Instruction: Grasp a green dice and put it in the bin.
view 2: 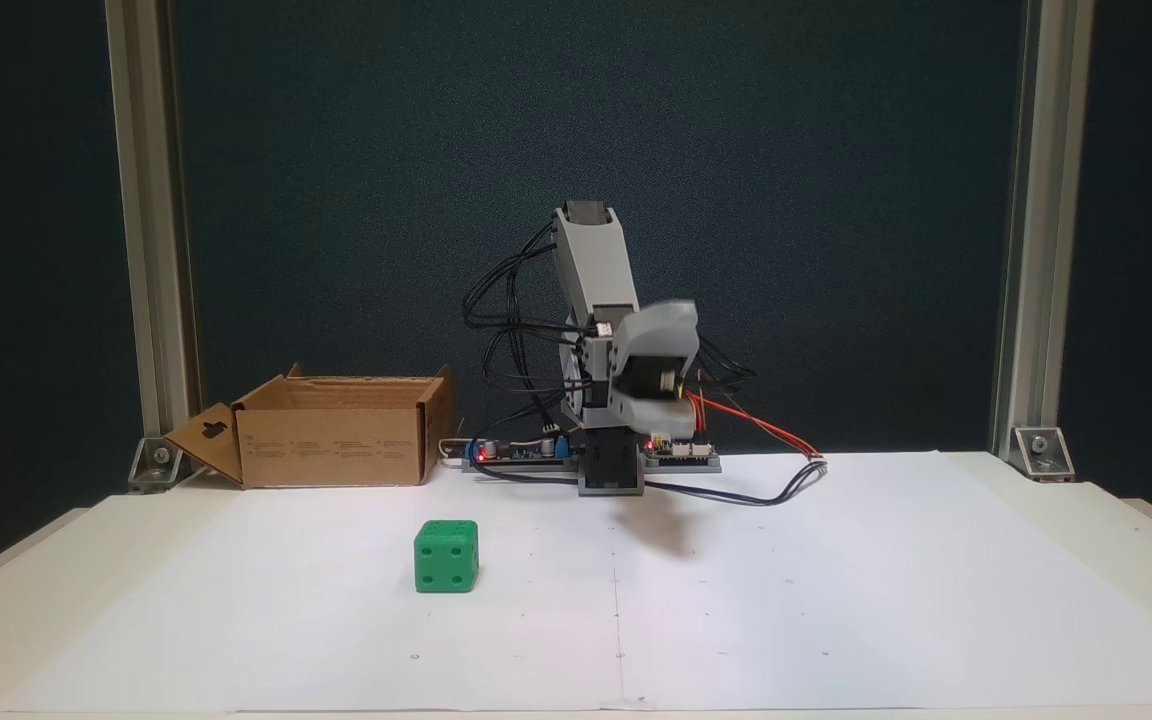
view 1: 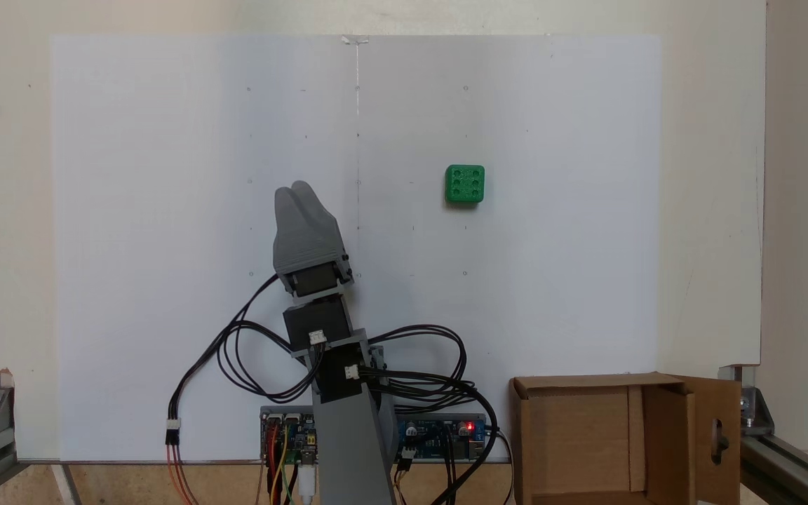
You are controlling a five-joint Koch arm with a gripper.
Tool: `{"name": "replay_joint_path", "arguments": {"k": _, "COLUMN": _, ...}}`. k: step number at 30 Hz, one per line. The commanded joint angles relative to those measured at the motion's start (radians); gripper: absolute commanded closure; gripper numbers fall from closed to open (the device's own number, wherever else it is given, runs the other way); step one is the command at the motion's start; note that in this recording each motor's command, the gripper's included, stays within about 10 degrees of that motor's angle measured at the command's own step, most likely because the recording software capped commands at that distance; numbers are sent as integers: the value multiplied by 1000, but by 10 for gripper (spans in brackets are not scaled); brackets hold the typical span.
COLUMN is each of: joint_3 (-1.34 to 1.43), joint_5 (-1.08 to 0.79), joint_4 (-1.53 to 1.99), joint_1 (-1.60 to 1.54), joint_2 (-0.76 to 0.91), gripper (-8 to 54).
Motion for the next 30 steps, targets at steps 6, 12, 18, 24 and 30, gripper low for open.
{"name": "replay_joint_path", "arguments": {"k": 6, "joint_3": -295, "joint_5": -40, "joint_4": 40, "joint_1": -6, "joint_2": 104, "gripper": 32}}
{"name": "replay_joint_path", "arguments": {"k": 12, "joint_3": -436, "joint_5": -38, "joint_4": 455, "joint_1": -6, "joint_2": 104, "gripper": 9}}
{"name": "replay_joint_path", "arguments": {"k": 18, "joint_3": -657, "joint_5": -37, "joint_4": 862, "joint_1": 5, "joint_2": 101, "gripper": 15}}
{"name": "replay_joint_path", "arguments": {"k": 24, "joint_3": -712, "joint_5": -32, "joint_4": 1261, "joint_1": 9, "joint_2": 98, "gripper": 24}}
{"name": "replay_joint_path", "arguments": {"k": 30, "joint_3": -772, "joint_5": -26, "joint_4": 1532, "joint_1": 32, "joint_2": 81, "gripper": 24}}
